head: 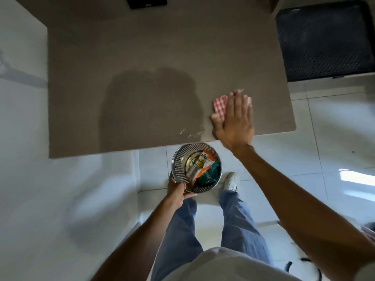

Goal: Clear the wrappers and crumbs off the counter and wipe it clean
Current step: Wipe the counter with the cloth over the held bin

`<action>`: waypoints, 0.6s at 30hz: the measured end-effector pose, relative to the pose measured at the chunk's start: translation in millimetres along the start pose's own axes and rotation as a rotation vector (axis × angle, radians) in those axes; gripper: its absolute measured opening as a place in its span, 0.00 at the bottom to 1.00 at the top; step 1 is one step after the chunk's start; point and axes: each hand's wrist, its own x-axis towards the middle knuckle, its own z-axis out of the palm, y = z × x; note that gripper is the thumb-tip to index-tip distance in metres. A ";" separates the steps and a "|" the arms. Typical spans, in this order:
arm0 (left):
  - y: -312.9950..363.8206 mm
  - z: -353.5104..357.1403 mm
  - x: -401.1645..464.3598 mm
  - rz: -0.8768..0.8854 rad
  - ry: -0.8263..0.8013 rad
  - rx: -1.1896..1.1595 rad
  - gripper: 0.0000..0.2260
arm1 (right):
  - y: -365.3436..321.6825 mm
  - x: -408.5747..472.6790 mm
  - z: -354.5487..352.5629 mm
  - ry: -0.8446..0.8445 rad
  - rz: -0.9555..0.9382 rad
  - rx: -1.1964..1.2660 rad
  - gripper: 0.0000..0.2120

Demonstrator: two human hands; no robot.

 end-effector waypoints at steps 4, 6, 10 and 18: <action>5.0 -34.4 -2.3 0.004 -0.014 -0.058 0.16 | -80.1 -14.2 13.2 -0.049 -0.194 0.010 0.54; 7.8 -47.3 -3.3 0.020 -0.014 -0.071 0.18 | -100.1 -17.9 18.3 -0.074 -0.372 -0.022 0.60; 14.6 -65.9 -11.7 0.053 -0.012 -0.087 0.22 | -108.5 -23.4 22.6 -0.099 -0.711 -0.187 0.55; 13.0 -82.7 -53.5 0.163 -0.008 -0.129 0.16 | -116.8 -106.9 32.7 -0.317 -0.963 -0.138 0.41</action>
